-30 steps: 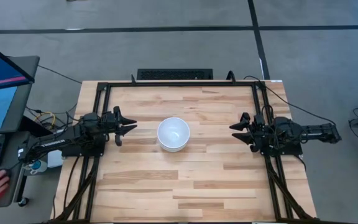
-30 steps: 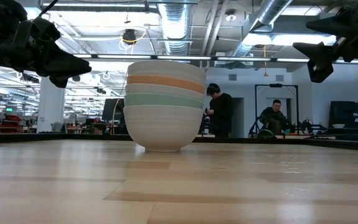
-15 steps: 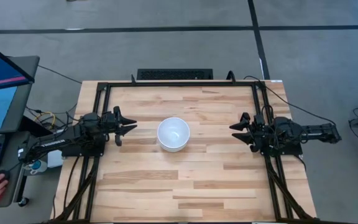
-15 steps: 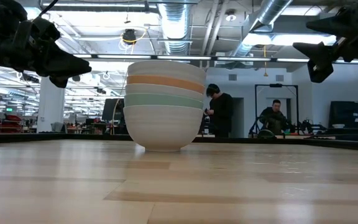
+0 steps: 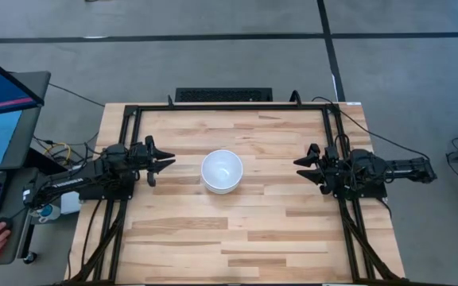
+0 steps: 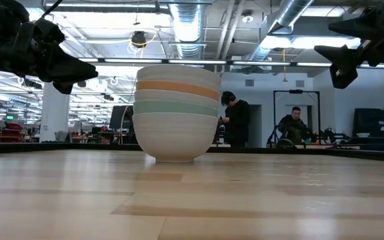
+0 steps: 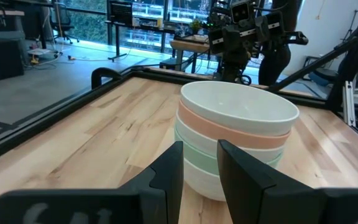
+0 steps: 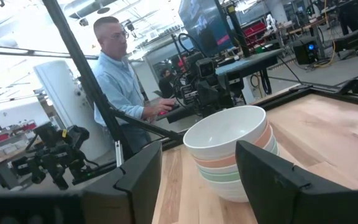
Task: Nest bowls inside each other
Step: Return to Home Position
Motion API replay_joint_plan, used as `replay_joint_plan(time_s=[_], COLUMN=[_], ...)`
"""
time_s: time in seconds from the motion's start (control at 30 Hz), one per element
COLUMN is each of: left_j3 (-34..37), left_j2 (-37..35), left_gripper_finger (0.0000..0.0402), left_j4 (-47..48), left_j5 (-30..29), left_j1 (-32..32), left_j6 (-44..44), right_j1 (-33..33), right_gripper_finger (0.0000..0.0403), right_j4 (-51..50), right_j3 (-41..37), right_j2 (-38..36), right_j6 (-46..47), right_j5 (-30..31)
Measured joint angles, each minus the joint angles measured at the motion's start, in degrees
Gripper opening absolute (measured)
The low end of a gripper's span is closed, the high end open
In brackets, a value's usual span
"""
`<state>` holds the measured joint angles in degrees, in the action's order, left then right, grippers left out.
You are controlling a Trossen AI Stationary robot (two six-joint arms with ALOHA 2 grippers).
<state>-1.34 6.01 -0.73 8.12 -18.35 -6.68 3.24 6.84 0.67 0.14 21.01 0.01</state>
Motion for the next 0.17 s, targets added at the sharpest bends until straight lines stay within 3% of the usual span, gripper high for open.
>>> replay_joint_plan(time_s=[0.17], left_j3=[0.0], left_j2=[-0.01], left_gripper_finger=[0.0089], left_j4=[0.0], left_j5=[0.0], left_j1=[0.02], left_j6=[0.0], right_j1=[0.01], right_gripper_finger=[0.0229], right_j4=[-0.01], right_j3=[0.0], right_j2=[0.0], right_j6=[0.01], right_j5=[0.0])
